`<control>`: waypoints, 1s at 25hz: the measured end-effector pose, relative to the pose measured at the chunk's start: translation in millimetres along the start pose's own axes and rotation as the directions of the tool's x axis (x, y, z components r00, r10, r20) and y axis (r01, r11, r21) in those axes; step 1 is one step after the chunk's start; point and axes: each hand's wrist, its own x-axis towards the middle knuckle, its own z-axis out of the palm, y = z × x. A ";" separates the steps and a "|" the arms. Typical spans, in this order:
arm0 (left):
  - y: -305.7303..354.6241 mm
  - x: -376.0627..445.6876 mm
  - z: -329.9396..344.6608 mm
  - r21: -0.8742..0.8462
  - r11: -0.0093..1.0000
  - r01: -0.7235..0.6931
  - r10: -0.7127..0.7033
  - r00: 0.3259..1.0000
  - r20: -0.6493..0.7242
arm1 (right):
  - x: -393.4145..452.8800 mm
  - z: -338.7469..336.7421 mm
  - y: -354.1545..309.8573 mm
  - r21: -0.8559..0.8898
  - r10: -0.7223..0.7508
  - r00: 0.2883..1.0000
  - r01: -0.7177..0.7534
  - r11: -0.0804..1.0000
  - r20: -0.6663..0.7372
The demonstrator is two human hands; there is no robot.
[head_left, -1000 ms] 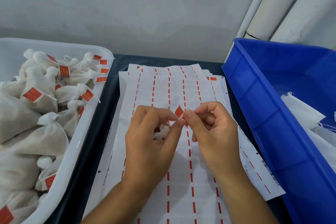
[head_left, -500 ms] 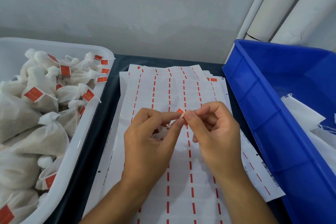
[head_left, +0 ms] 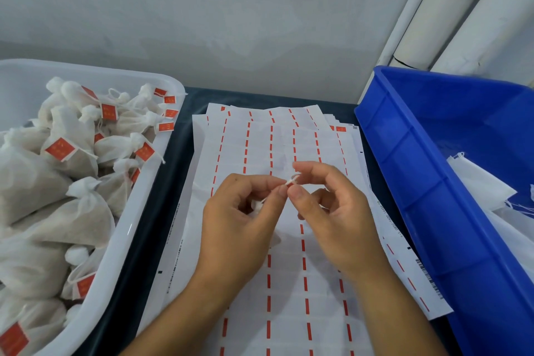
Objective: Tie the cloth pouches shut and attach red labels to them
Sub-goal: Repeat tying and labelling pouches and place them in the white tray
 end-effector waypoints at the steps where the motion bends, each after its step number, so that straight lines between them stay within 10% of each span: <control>1: -0.1 0.5 0.2 -0.012 1.000 0.017 -0.016 1.000 0.021 | 0.5 -0.4 -0.3 0.001 -0.005 1.000 0.005 1.000 0.026; 12: -4.4 -1.9 -1.5 0.103 0.993 0.065 -0.089 0.964 0.251 | 1.9 2.2 -7.5 -0.040 -0.033 0.998 0.031 0.999 -0.057; 19: -12.4 7.0 -0.2 0.092 0.980 0.177 -0.191 0.965 0.182 | 25.4 17.7 -47.4 -0.248 -0.220 0.970 0.187 0.950 -0.108; 25: -13.5 12.6 -5.8 -0.012 0.971 0.239 -0.238 0.971 0.028 | 68.1 62.5 -120.6 -0.045 -0.332 0.940 0.330 0.943 -0.082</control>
